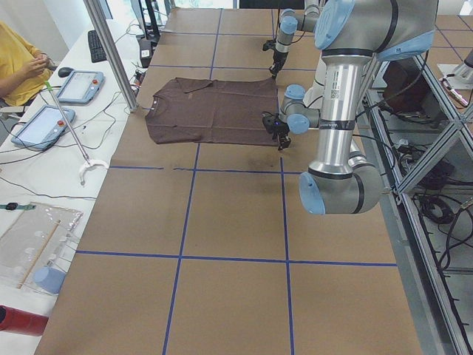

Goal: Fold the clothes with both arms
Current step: 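Grasp the hem corners with both grippers, then lift the hem with both grippers and fold it toward the collar, then release the hem near the collar and draw the right gripper back, then hold the right gripper at the folded shirt's near edge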

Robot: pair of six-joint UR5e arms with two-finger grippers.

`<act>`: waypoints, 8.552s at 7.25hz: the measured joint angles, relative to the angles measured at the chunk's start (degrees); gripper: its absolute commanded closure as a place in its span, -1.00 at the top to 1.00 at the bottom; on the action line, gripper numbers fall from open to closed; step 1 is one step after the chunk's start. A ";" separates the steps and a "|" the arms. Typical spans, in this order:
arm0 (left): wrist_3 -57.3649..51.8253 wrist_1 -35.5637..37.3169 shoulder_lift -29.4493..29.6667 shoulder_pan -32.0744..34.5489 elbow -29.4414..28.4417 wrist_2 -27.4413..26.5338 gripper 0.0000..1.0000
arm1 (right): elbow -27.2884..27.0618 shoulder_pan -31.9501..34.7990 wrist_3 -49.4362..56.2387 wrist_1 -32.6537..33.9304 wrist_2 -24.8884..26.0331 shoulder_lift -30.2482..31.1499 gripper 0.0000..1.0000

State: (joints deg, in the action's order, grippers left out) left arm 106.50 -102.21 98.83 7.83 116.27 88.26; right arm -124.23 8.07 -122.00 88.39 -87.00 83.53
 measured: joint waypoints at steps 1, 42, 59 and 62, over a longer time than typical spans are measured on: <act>0.02 0.02 0.01 -0.25 0.26 0.02 0.02 | -0.02 0.05 0.01 0.02 0.05 0.02 -1.00; -20.31 -13.33 26.46 33.84 -36.51 2.71 -0.50 | 54.49 35.20 39.69 -5.75 -10.91 -40.02 1.00; -15.88 -12.57 20.33 33.65 -24.06 6.60 -0.53 | 24.39 20.82 16.88 -5.90 -9.54 -14.49 -0.99; -15.88 -12.49 20.20 33.65 -24.26 6.58 -0.53 | 24.31 20.85 16.90 -5.84 -9.33 -14.67 -1.00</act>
State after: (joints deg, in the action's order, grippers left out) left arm 90.61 -114.71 119.03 41.48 92.01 94.84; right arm -99.92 28.92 -105.11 82.54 -96.33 68.86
